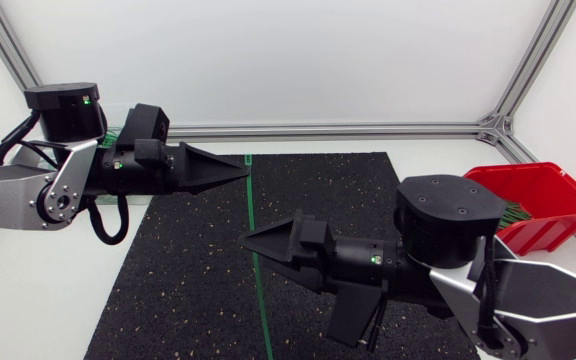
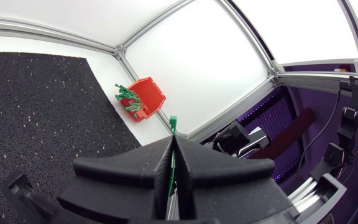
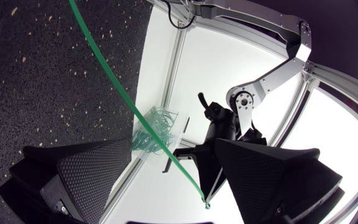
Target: Take a green cable tie from the red box, thread the tail through the head to close it, then place it in the transparent bin on the left.
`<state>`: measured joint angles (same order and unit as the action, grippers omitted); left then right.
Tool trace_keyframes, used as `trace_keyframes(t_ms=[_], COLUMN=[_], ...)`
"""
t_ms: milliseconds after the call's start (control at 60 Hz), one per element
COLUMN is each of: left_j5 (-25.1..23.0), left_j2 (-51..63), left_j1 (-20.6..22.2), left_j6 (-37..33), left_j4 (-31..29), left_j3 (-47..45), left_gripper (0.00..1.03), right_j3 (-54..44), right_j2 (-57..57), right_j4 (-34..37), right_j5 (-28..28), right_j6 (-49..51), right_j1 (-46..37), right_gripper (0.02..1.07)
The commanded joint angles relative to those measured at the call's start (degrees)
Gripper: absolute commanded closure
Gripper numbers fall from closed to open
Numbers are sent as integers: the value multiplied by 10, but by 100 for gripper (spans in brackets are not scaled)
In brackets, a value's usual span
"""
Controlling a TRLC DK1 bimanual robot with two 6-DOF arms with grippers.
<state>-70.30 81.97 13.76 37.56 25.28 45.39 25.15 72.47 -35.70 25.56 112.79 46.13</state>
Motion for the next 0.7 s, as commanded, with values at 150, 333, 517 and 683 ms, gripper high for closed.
trace_keyframes(t_ms=[150, 333, 517, 683], left_j5=[-13, -12, -13, -13], left_j2=[10, 18, 25, 26], left_j1=[-5, -5, -9, -15], left_j6=[16, 16, 16, 16], left_j4=[-3, -7, -8, -9], left_j3=[18, 27, 33, 37], left_gripper=[99, 99, 99, 99], right_j3=[-4, -3, -29, -41], right_j2=[11, 17, 25, 29], right_j4=[55, 101, 104, 108], right_j5=[56, 83, 91, 80], right_j6=[34, 32, 29, 3], right_j1=[3, 1, 5, 17], right_gripper=[5, 5, 5, 5])
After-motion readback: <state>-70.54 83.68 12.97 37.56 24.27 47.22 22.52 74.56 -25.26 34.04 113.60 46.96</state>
